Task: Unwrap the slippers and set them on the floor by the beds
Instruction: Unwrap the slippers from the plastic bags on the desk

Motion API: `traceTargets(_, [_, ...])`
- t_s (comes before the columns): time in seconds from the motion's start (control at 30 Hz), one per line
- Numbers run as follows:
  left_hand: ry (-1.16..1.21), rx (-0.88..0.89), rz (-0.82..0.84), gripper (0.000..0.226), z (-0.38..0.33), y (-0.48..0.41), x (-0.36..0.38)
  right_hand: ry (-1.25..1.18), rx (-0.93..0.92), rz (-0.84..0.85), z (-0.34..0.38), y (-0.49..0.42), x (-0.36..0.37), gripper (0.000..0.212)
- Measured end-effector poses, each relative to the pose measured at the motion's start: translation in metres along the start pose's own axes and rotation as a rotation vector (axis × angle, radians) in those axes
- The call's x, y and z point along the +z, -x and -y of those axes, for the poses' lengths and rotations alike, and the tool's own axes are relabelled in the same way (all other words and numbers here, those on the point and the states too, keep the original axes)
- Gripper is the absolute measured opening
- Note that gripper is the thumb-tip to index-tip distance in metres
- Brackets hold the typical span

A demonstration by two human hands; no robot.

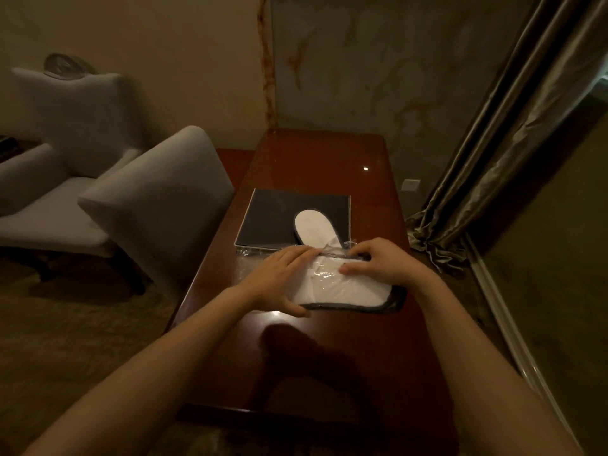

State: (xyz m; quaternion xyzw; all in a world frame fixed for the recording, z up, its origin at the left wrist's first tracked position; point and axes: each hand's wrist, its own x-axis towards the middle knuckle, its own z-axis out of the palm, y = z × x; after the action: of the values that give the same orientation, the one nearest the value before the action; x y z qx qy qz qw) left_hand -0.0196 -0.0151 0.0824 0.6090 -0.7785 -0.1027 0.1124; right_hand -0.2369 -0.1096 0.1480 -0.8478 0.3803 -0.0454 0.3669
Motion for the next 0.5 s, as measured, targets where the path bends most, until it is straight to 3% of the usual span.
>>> traceTargets(0.27, [0.042, -0.14, 0.055, 0.109, 0.03, 0.001, 0.015, -0.055, 0.068, -0.06, -0.025, 0.015, -0.035, 0.013])
traceTargets(0.5, [0.048, -0.237, 0.022, 0.089, 0.04, 0.016, 0.052, -0.18, 0.129, -0.265, -0.047, 0.03, -0.071, 0.013])
